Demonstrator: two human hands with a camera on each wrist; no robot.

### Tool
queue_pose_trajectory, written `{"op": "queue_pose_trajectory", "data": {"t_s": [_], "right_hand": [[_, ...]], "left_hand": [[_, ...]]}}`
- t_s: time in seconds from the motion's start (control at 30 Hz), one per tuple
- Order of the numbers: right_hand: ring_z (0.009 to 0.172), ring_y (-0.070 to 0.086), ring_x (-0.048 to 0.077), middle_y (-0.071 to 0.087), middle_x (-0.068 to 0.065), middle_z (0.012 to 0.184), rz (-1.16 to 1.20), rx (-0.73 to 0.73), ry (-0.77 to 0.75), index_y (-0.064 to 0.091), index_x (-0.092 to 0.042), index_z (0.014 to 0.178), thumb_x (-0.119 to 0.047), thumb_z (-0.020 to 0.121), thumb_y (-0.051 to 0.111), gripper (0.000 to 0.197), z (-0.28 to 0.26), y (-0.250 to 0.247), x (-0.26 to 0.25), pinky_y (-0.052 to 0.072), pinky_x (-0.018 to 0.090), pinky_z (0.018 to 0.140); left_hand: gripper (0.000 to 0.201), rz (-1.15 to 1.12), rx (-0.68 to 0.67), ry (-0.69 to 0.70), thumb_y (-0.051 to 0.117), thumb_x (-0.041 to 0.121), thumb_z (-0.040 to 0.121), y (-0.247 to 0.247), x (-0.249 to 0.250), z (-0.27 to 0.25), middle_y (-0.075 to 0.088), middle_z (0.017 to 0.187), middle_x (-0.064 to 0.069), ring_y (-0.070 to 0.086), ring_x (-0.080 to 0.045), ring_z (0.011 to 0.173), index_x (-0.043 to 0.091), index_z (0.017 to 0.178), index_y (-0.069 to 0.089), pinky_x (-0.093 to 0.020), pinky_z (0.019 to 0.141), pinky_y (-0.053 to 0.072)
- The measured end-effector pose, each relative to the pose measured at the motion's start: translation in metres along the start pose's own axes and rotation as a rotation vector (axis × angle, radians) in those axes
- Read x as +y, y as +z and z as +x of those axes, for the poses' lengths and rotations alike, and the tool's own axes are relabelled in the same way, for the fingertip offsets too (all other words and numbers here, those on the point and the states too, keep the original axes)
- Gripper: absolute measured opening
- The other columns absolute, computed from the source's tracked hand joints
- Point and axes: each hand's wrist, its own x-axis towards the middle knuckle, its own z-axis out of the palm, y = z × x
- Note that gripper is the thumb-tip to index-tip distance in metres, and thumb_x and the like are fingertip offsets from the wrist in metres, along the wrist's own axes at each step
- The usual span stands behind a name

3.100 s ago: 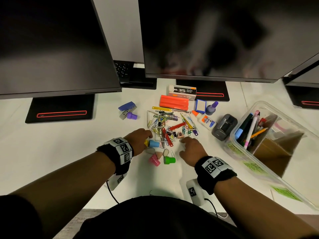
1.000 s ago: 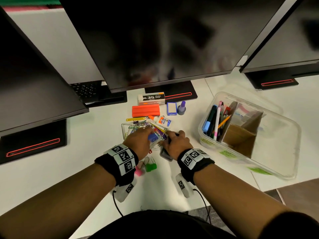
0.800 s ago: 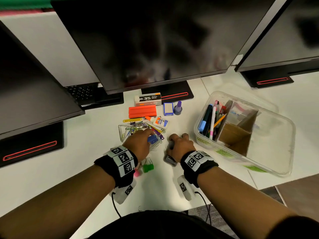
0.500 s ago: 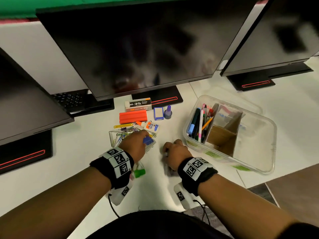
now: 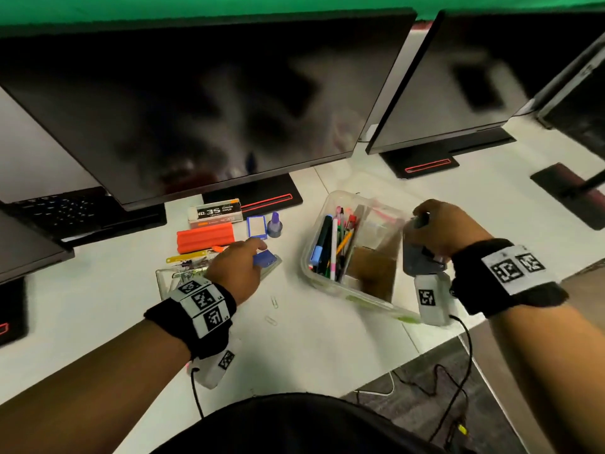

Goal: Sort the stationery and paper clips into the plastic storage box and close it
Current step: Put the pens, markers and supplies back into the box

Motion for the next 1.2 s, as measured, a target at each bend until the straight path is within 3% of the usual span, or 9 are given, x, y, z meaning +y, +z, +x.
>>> {"op": "queue_pose_trajectory", "data": {"t_s": [0.17, 0.27, 0.43, 0.57, 0.8, 1.0, 1.07, 1.13, 1.2], "right_hand": [[0.074, 0.057, 0.023, 0.066, 0.011, 0.093, -0.214, -0.300, 0.130, 0.065, -0.007, 0.082, -0.023, 0.081, 0.067, 0.016, 0.037, 0.032, 0.025, 0.041, 0.023, 0.065], [0.059, 0.054, 0.013, 0.064, 0.004, 0.071, -0.193, -0.409, 0.164, 0.062, -0.017, 0.048, -0.023, 0.075, 0.073, 0.029, 0.051, 0.051, 0.026, 0.033, 0.020, 0.049], [0.055, 0.052, 0.011, 0.060, -0.003, 0.061, -0.182, -0.446, 0.090, 0.059, -0.019, 0.052, -0.026, 0.079, 0.070, 0.030, 0.057, 0.057, -0.003, 0.033, 0.021, 0.046], [0.048, 0.051, 0.005, 0.056, -0.003, 0.050, 0.002, -0.519, 0.043, 0.066, 0.000, 0.079, 0.001, 0.088, 0.056, 0.014, 0.057, 0.060, -0.027, 0.035, 0.009, 0.031], [0.080, 0.069, 0.029, 0.073, 0.007, 0.078, -0.019, -0.501, 0.206, 0.073, -0.023, 0.048, -0.039, 0.058, 0.079, 0.019, 0.083, 0.072, -0.018, 0.058, 0.039, 0.079], [0.091, 0.057, 0.025, 0.062, 0.011, 0.097, -0.022, -0.555, 0.173, 0.068, -0.008, 0.081, -0.015, 0.078, 0.071, 0.009, 0.072, 0.070, -0.024, 0.048, 0.027, 0.067], [0.100, 0.053, 0.022, 0.058, 0.006, 0.107, -0.070, -0.556, 0.130, 0.065, -0.009, 0.096, -0.015, 0.082, 0.068, 0.015, 0.073, 0.075, -0.022, 0.047, 0.030, 0.077], [0.102, 0.064, 0.030, 0.068, 0.011, 0.111, -0.128, -0.584, 0.154, 0.070, -0.011, 0.079, -0.020, 0.078, 0.071, 0.009, 0.084, 0.082, -0.013, 0.052, 0.037, 0.090], [0.091, 0.069, 0.033, 0.073, 0.012, 0.094, -0.154, -0.567, 0.162, 0.070, -0.013, 0.065, -0.024, 0.072, 0.074, 0.013, 0.109, 0.091, 0.002, 0.055, 0.035, 0.080]], "left_hand": [[0.049, 0.077, -0.081, 0.210, 0.044, 0.008, 0.092, 0.001, 0.023, 0.000, 0.051, 0.133, -0.006, 0.054, -0.029, 0.115, 0.033, 0.135, 0.042, -0.035, 0.095, 0.045], [0.056, 0.169, -0.132, 0.236, 0.042, 0.006, 0.092, 0.004, 0.027, 0.002, 0.049, 0.135, -0.005, 0.054, -0.028, 0.115, 0.037, 0.138, 0.036, -0.036, 0.094, 0.046], [0.054, 0.149, -0.111, 0.124, 0.044, 0.007, 0.091, 0.005, 0.027, 0.000, 0.053, 0.131, -0.008, 0.055, -0.030, 0.115, 0.030, 0.138, 0.035, -0.036, 0.092, 0.045], [0.053, 0.112, -0.103, 0.056, 0.047, 0.007, 0.089, 0.003, 0.021, 0.002, 0.059, 0.125, -0.008, 0.057, -0.029, 0.111, 0.030, 0.136, 0.038, -0.034, 0.088, 0.046], [0.044, 0.102, -0.110, 0.042, 0.051, 0.010, 0.090, 0.002, 0.022, 0.005, 0.062, 0.125, -0.004, 0.057, -0.024, 0.113, 0.024, 0.131, 0.047, -0.032, 0.093, 0.047], [0.040, 0.138, -0.181, 0.066, 0.051, 0.018, 0.091, 0.004, 0.031, 0.003, 0.059, 0.126, -0.008, 0.054, -0.026, 0.115, 0.021, 0.131, 0.048, -0.032, 0.092, 0.044], [0.039, 0.131, -0.177, 0.054, 0.051, 0.016, 0.091, 0.007, 0.032, 0.003, 0.060, 0.126, -0.008, 0.055, -0.026, 0.114, 0.021, 0.130, 0.048, -0.031, 0.090, 0.044], [0.039, 0.121, -0.177, 0.045, 0.050, 0.015, 0.091, 0.009, 0.033, 0.003, 0.060, 0.124, -0.008, 0.055, -0.024, 0.112, 0.021, 0.129, 0.049, -0.030, 0.088, 0.044], [0.038, 0.116, -0.189, 0.045, 0.051, 0.015, 0.091, 0.009, 0.034, 0.001, 0.061, 0.123, -0.008, 0.056, -0.024, 0.110, 0.021, 0.128, 0.049, -0.029, 0.086, 0.044]]}}
